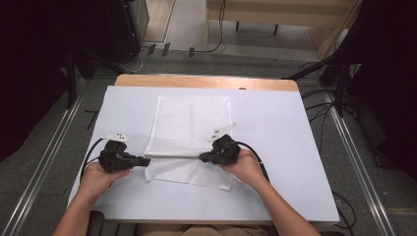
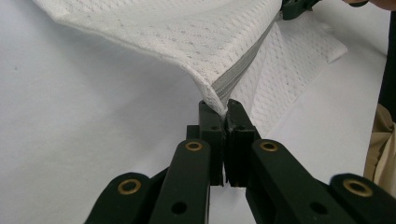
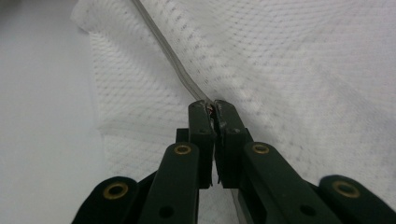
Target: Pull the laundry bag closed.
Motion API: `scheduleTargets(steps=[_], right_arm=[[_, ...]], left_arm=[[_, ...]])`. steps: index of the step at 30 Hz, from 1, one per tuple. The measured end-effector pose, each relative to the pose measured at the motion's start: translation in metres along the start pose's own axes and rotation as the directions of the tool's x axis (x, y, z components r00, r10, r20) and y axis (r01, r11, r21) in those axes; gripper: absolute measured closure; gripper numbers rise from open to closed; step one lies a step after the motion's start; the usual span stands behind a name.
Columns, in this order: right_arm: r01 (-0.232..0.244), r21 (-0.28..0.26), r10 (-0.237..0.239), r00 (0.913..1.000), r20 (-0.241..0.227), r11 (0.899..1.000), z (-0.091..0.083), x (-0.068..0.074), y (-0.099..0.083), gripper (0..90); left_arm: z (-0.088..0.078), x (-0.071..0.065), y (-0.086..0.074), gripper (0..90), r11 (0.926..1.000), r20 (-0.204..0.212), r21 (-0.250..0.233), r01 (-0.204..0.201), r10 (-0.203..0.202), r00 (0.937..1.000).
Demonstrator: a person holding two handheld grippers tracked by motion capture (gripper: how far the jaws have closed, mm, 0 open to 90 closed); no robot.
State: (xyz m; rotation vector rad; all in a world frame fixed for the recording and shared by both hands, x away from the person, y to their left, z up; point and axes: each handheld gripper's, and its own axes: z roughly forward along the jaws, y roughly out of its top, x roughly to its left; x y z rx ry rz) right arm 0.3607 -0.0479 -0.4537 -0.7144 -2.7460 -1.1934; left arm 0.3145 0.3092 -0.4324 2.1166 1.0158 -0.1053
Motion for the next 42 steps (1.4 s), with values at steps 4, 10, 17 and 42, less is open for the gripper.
scheduleTargets(steps=[4, 10, 17, 42], right_arm=[[-0.004, 0.002, 0.004, 1.0000, 0.005, 1.000, -0.003, -0.001, -0.002, 88.5], [-0.010, 0.000, 0.010, 0.9999, 0.009, 1.000, -0.006, -0.002, -0.006, 88.5], [-0.017, -0.008, 0.017, 0.9998, 0.009, 1.000, -0.010, -0.004, -0.011, 88.6], [-0.064, 0.006, 0.064, 0.9968, 0.048, 0.998, -0.031, -0.018, -0.031, 88.5]], left_arm=[[0.001, -0.001, 0.000, 88.9, 1.0000, -0.004, 0.002, 0.004, -0.004, 1.0000], [0.000, 0.000, 0.000, 88.9, 1.0000, -0.005, -0.002, 0.007, -0.007, 1.0000], [0.000, 0.000, 0.000, 88.9, 1.0000, -0.001, 0.001, 0.002, -0.002, 1.0000], [-0.003, 0.003, -0.002, 88.9, 0.9999, -0.003, -0.003, 0.015, -0.015, 0.9999]])
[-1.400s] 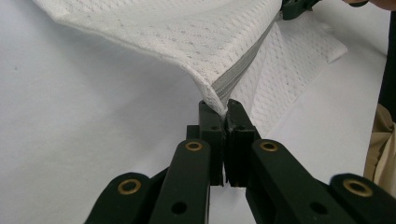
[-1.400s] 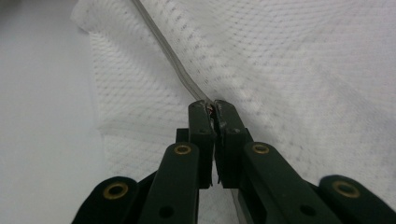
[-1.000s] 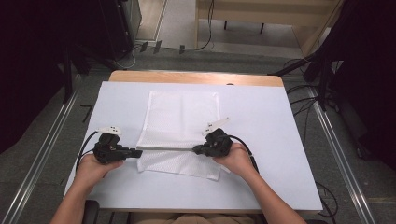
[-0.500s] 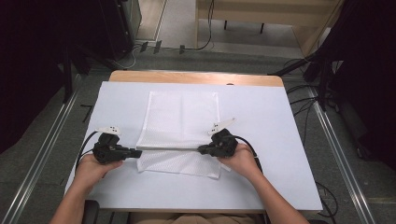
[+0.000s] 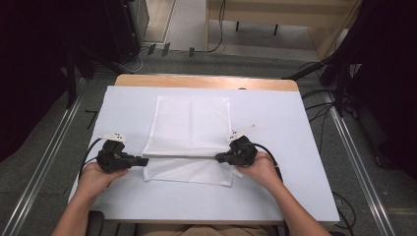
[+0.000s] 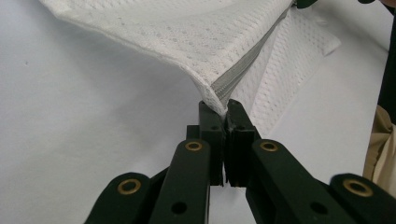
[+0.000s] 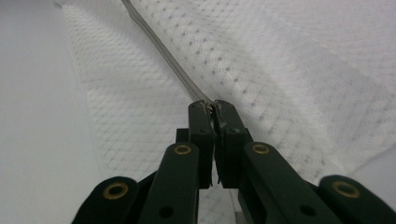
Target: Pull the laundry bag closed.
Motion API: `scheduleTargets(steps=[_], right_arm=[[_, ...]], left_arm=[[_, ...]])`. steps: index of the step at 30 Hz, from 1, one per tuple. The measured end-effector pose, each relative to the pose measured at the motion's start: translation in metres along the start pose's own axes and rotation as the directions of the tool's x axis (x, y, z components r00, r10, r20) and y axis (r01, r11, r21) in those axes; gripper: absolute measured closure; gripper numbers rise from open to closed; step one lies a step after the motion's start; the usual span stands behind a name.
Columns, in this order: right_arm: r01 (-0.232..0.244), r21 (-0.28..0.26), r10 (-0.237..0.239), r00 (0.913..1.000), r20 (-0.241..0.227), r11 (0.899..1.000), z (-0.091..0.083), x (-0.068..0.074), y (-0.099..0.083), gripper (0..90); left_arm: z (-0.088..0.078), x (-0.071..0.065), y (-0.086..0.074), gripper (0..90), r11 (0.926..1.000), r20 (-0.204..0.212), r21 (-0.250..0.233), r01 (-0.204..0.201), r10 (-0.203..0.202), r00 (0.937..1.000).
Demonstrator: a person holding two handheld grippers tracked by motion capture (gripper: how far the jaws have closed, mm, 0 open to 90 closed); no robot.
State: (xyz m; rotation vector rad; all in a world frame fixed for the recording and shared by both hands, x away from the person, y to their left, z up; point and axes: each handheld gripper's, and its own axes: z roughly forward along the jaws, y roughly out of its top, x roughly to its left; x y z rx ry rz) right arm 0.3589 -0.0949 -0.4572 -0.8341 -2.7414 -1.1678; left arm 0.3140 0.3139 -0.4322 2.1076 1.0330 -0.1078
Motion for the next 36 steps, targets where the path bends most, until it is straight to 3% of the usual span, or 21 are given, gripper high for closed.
scheduleTargets(steps=[11, 20, 26, 30, 36], right_arm=[[-0.015, 0.016, 0.014, 0.9998, 0.013, 1.000, -0.011, -0.007, -0.009, 88.5], [-0.027, 0.023, 0.027, 0.9994, 0.021, 0.999, -0.019, -0.011, -0.017, 88.6], [-0.046, 0.025, 0.045, 0.9981, 0.042, 0.999, -0.022, -0.012, -0.019, 88.7], [-0.058, 0.025, 0.058, 0.9980, 0.027, 0.998, -0.023, -0.013, -0.019, 88.5], [-0.076, 0.020, 0.076, 0.9970, 0.016, 0.997, -0.022, -0.014, -0.018, 88.2]], left_arm=[[0.001, 0.000, 0.000, 88.9, 1.0000, 0.005, 0.009, -0.003, 0.003, 1.0000], [0.006, -0.002, 0.001, 89.1, 0.9994, 0.034, 0.035, 0.000, -0.002, 0.9994], [0.008, -0.003, 0.001, 89.2, 0.9988, 0.027, 0.048, -0.008, 0.007, 0.9996], [0.008, -0.001, 0.000, 89.0, 0.9989, 0.045, 0.047, 0.001, -0.004, 0.9990], [0.009, -0.001, 0.000, 87.0, 0.9991, 0.037, 0.042, 0.003, -0.005, 0.9993]])
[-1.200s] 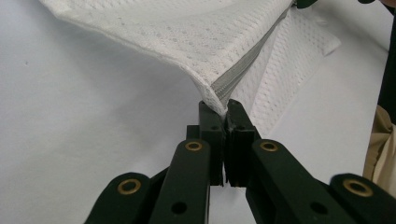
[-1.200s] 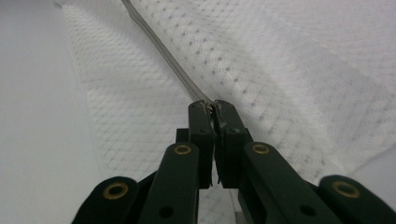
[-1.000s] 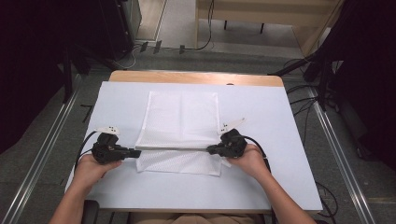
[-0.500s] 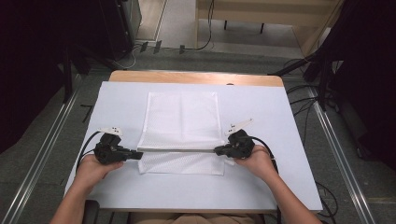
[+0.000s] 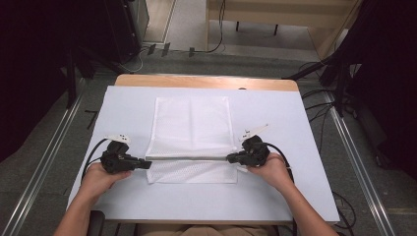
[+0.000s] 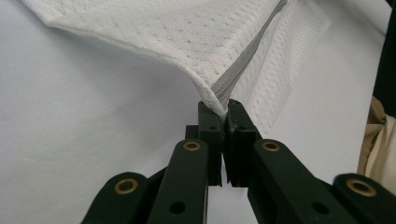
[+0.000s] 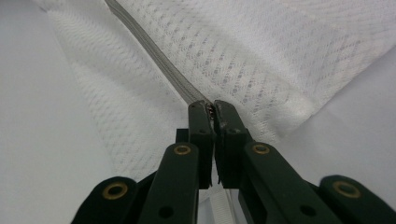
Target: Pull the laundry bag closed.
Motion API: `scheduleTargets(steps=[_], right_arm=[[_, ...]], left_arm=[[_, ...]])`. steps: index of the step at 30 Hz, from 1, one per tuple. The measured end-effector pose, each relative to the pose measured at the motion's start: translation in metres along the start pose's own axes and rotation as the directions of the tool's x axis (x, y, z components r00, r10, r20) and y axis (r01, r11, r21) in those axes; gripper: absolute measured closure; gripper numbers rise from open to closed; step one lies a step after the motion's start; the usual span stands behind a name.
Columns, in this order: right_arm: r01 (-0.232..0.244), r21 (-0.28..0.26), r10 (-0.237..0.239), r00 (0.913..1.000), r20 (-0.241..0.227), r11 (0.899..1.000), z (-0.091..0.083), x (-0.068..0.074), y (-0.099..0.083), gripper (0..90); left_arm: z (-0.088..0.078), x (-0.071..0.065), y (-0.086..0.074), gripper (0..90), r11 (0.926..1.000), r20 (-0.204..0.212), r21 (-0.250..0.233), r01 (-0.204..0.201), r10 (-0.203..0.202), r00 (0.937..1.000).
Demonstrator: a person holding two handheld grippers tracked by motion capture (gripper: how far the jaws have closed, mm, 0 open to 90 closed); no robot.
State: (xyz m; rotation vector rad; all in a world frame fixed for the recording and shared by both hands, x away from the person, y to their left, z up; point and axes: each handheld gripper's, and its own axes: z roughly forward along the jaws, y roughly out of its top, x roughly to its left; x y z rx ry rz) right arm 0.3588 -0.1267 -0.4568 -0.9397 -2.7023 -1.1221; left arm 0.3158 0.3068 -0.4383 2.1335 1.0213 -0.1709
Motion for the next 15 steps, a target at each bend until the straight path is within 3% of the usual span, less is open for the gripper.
scheduleTargets(steps=[14, 15], right_arm=[[0.010, 0.001, -0.010, 0.9999, 0.004, 1.000, -0.0005, 0.0040, -0.0017, 86.7], [0.007, -0.007, -0.007, 1.0000, 0.004, 1.000, -0.0009, 0.0050, -0.0022, 80.2]], left_arm=[[-0.0023, 0.0012, -0.0003, 64.9, 0.9998, 0.001, -0.016, 0.010, -0.010, 1.0000], [-0.0034, 0.0018, -0.0002, 61.7, 0.9997, 0.003, -0.022, 0.008, -0.008, 1.0000]])
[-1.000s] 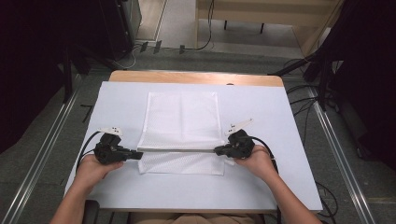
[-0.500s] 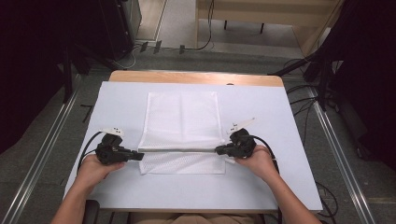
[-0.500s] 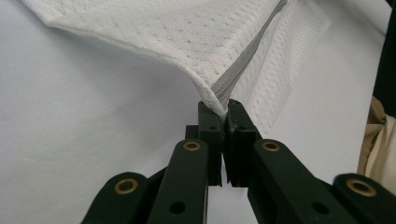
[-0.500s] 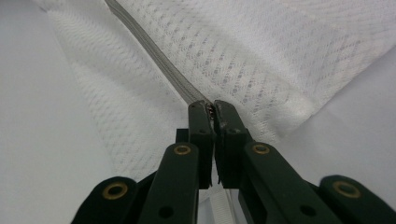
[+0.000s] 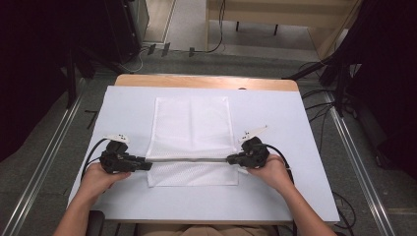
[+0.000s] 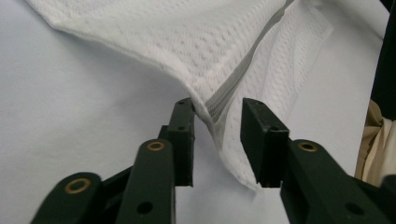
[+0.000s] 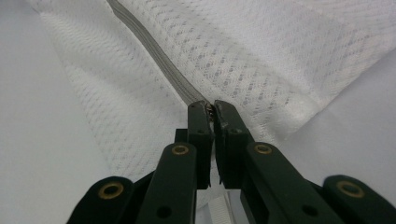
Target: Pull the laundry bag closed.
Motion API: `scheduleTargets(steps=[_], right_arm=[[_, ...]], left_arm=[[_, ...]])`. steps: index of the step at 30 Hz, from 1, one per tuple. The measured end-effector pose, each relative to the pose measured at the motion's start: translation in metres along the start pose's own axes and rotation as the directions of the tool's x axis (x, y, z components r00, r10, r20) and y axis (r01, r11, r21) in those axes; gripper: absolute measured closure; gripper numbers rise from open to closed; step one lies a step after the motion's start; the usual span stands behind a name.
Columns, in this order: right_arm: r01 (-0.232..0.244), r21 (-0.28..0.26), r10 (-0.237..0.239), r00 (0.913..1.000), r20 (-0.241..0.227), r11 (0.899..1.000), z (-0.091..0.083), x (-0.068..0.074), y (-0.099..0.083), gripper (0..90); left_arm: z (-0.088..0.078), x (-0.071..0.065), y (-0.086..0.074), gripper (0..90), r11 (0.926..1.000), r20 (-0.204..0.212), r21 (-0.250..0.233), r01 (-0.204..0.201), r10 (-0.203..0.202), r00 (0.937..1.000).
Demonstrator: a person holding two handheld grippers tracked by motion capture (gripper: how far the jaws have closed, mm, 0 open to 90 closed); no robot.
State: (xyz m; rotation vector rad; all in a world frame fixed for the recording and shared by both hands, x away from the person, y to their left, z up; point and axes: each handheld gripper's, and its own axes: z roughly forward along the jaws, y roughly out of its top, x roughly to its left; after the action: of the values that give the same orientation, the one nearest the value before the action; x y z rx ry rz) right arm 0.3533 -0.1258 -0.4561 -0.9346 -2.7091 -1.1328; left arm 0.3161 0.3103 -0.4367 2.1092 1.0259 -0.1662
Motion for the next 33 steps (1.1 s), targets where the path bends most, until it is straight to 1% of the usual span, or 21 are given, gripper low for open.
scheduleTargets(steps=[1, 3, 4, 6, 8, 10, 11, 13, 14, 15, 16, 17, 20, 21, 23, 26, 27, 29, 30, 31, 33], right_arm=[[0.000, -0.014, 0.000, 1.0000, 0.007, 1.000, 0.000, 0.001, 0.000, 72.4], [0.004, -0.040, -0.004, 0.9999, 0.015, 0.999, -0.002, 0.001, 0.001, 66.6], [0.010, -0.058, -0.008, 0.9997, 0.021, 0.998, -0.004, 0.002, 0.001, 63.6], [0.028, -0.093, -0.024, 0.9987, 0.046, 0.995, -0.007, 0.003, 0.001, 58.0], [0.054, -0.124, -0.045, 0.9962, 0.075, 0.991, -0.011, 0.004, 0.000, 50.0], [0.075, -0.149, -0.061, 0.9934, 0.098, 0.986, -0.013, 0.002, -0.001, 47.4], [0.071, -0.153, -0.055, 0.9928, 0.106, 0.986, -0.015, 0.002, -0.002, 45.1], [0.058, -0.166, -0.038, 0.9919, 0.122, 0.984, -0.017, 0.001, -0.003, 42.5], [0.055, -0.172, -0.034, 0.9919, 0.122, 0.984, -0.018, 0.000, -0.003, 40.6], [0.058, -0.178, -0.034, 0.9905, 0.134, 0.982, -0.018, -0.001, -0.003, 39.0], [0.062, -0.186, -0.035, 0.9887, 0.146, 0.981, -0.019, -0.001, -0.003, 37.4], [0.062, -0.191, -0.032, 0.9873, 0.156, 0.980, -0.020, -0.002, -0.004, 35.8], [0.070, -0.206, -0.031, 0.9819, 0.187, 0.976, -0.024, -0.005, -0.007, 31.8], [0.067, -0.213, -0.024, 0.9803, 0.196, 0.975, -0.026, -0.006, -0.008, 30.3], [0.057, -0.224, -0.007, 0.9753, 0.221, 0.973, -0.029, -0.009, -0.011, 27.8], [0.058, -0.238, 0.006, 0.9659, 0.259, 0.970, -0.034, -0.014, -0.016, 25.8], [0.060, -0.241, 0.007, 0.9631, 0.269, 0.969, -0.035, -0.015, -0.017, 24.8], [0.059, -0.236, 0.009, 0.9607, 0.277, 0.970, -0.037, -0.018, -0.021, 20.8], [0.065, -0.233, 0.003, 0.9595, 0.282, 0.970, -0.037, -0.020, -0.023, 19.8], [0.073, -0.226, -0.004, 0.9564, 0.292, 0.972, -0.037, -0.022, -0.026, 19.4], [0.082, -0.214, -0.014, 0.9530, 0.303, 0.973, -0.038, -0.025, -0.030, 18.5]], left_arm=[[-0.001, 0.000, 0.000, 57.4, 0.9999, -0.004, -0.011, 0.002, -0.002, 1.0000], [-0.003, 0.000, 0.001, 51.0, 0.9995, -0.014, -0.032, 0.000, -0.001, 0.9999], [-0.003, 0.000, 0.001, 49.6, 0.9989, -0.021, -0.046, 0.000, -0.001, 0.9998], [-0.006, -0.001, 0.001, 46.7, 0.9973, -0.050, -0.072, -0.015, 0.011, 0.9987], [-0.009, -0.002, 0.002, 44.8, 0.9942, -0.085, -0.104, -0.028, 0.019, 0.9962], [-0.013, -0.002, 0.002, 42.3, 0.9907, -0.112, -0.132, -0.034, 0.020, 0.9935], [-0.014, -0.002, 0.003, 41.9, 0.9893, -0.124, -0.142, -0.032, 0.014, 0.9922], [-0.015, -0.002, 0.003, 40.2, 0.9888, -0.142, -0.144, -0.037, 0.016, 0.9897], [-0.015, -0.002, 0.003, 40.0, 0.9888, -0.157, -0.143, -0.042, 0.019, 0.9873], [-0.016, -0.002, 0.003, 39.4, 0.9887, -0.169, -0.143, -0.045, 0.020, 0.9854], [-0.016, -0.001, 0.003, 38.7, 0.9882, -0.175, -0.146, -0.047, 0.021, 0.9843], [-0.017, -0.001, 0.003, 38.2, 0.9874, -0.172, -0.152, -0.045, 0.018, 0.9849], [-0.019, 0.001, 0.002, 36.9, 0.9860, -0.189, -0.161, -0.042, 0.011, 0.9819], [-0.019, 0.001, 0.002, 36.7, 0.9850, -0.197, -0.167, -0.043, 0.010, 0.9803], [-0.021, 0.003, 0.002, 36.2, 0.9855, -0.213, -0.166, -0.035, -0.001, 0.9770], [-0.023, 0.005, 0.001, 35.4, 0.9859, -0.244, -0.164, -0.031, -0.010, 0.9696], [-0.023, 0.006, 0.001, 34.9, 0.9852, -0.247, -0.169, -0.027, -0.016, 0.9689], [-0.023, 0.007, 0.000, 34.2, 0.9849, -0.262, -0.172, -0.017, -0.029, 0.9647], [-0.023, 0.008, 0.000, 33.8, 0.9846, -0.271, -0.175, -0.011, -0.037, 0.9619], [-0.024, 0.009, 0.000, 33.3, 0.9843, -0.275, -0.176, -0.007, -0.043, 0.9605], [-0.024, 0.011, -0.001, 33.0, 0.9831, -0.280, -0.183, 0.001, -0.053, 0.9586]])
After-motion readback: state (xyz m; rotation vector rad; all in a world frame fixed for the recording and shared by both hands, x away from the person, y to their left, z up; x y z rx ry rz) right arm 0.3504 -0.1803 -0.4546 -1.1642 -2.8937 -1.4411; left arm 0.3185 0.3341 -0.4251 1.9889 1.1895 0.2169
